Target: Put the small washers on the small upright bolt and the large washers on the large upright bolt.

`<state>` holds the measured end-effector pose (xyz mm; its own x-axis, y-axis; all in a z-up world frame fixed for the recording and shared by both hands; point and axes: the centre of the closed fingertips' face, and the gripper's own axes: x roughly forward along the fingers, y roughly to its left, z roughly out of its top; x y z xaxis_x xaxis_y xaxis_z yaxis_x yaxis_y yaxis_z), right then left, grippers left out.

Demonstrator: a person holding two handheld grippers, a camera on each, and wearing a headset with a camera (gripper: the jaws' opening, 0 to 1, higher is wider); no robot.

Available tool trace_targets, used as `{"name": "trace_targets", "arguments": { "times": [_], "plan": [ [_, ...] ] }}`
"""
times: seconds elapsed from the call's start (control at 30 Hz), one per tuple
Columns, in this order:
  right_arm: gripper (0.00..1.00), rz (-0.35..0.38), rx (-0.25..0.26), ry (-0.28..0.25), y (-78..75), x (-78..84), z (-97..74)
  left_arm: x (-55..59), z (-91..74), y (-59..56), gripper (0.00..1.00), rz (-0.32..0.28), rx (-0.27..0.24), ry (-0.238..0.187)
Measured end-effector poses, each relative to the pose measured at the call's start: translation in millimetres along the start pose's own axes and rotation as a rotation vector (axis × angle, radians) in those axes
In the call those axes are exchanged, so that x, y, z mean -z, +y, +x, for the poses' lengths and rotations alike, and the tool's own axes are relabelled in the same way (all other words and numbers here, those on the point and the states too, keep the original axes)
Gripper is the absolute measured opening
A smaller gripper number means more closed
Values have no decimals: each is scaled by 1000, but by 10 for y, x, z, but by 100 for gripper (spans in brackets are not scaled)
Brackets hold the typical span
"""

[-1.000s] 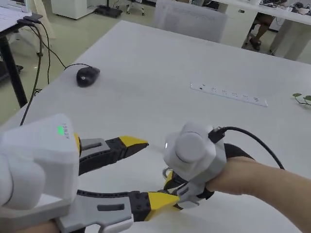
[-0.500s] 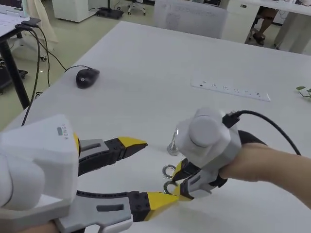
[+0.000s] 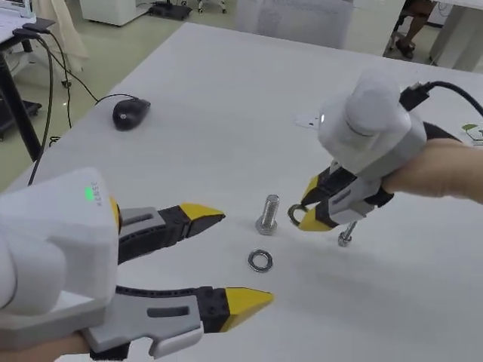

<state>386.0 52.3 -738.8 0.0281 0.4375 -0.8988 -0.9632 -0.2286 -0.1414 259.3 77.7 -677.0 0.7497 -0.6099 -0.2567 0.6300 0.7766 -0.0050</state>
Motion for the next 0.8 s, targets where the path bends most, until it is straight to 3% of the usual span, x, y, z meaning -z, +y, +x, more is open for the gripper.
{"name": "trace_targets", "arguments": {
  "times": [0.2, 0.37, 0.8],
  "plan": [
    [22, -47, 18, 7, -177, -204, -28, -2, -1, -10, 55, -1, -4, 4],
    [22, -73, 1, 30, -210, -292, 47, 19, -26, 17, 55, -5, -12, 9],
    [22, -72, -41, 65, -234, -224, 300, 65, -91, 72, 55, -23, -46, 13]
  ]
}}
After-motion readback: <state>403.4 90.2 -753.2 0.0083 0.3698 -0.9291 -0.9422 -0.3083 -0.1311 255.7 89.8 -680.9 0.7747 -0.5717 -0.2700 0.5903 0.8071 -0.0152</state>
